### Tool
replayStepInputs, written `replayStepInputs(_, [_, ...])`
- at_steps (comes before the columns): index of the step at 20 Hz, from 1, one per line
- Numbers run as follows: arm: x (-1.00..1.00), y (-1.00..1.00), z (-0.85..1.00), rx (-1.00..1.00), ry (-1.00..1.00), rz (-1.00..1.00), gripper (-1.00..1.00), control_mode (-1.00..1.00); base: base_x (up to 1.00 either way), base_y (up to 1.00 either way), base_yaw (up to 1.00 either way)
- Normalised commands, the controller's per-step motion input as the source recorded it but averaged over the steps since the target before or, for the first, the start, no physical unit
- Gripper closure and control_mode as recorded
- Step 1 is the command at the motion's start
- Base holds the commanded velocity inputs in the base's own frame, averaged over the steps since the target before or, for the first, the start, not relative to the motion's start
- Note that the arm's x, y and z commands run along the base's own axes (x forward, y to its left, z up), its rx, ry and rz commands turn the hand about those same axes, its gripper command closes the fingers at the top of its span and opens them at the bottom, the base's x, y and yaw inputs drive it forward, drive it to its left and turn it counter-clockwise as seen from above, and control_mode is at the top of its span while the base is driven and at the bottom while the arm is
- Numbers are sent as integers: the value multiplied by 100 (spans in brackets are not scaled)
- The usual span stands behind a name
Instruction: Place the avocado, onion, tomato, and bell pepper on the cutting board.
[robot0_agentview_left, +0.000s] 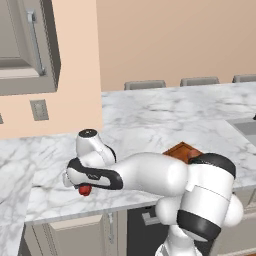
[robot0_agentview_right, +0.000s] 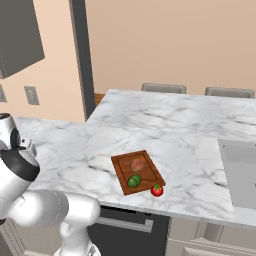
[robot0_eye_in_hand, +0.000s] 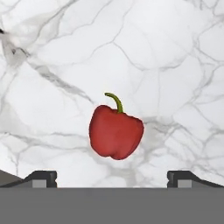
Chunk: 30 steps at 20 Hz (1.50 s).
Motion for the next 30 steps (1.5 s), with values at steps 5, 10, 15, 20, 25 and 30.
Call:
replayStepInputs(5, [17, 1, -25, -1, 1, -6, -100, -100, 0, 0, 0])
replayStepInputs(10, [17, 10, -31, -2, 5, -6, -100, -100, 0, 0, 0])
replayStepInputs(15, [20, 23, -33, -4, 8, -8, 100, -100, 0, 0, 0])
replayStepInputs(20, [4, 7, -6, -2, 2, -11, 100, -100, 0, 0, 0])
replayStepInputs(25, [-26, -17, 68, 0, -3, -15, 100, -100, 0, 0, 0])
replayStepInputs(30, [-47, -55, 91, 0, -9, -17, 100, -100, 0, 0, 0])
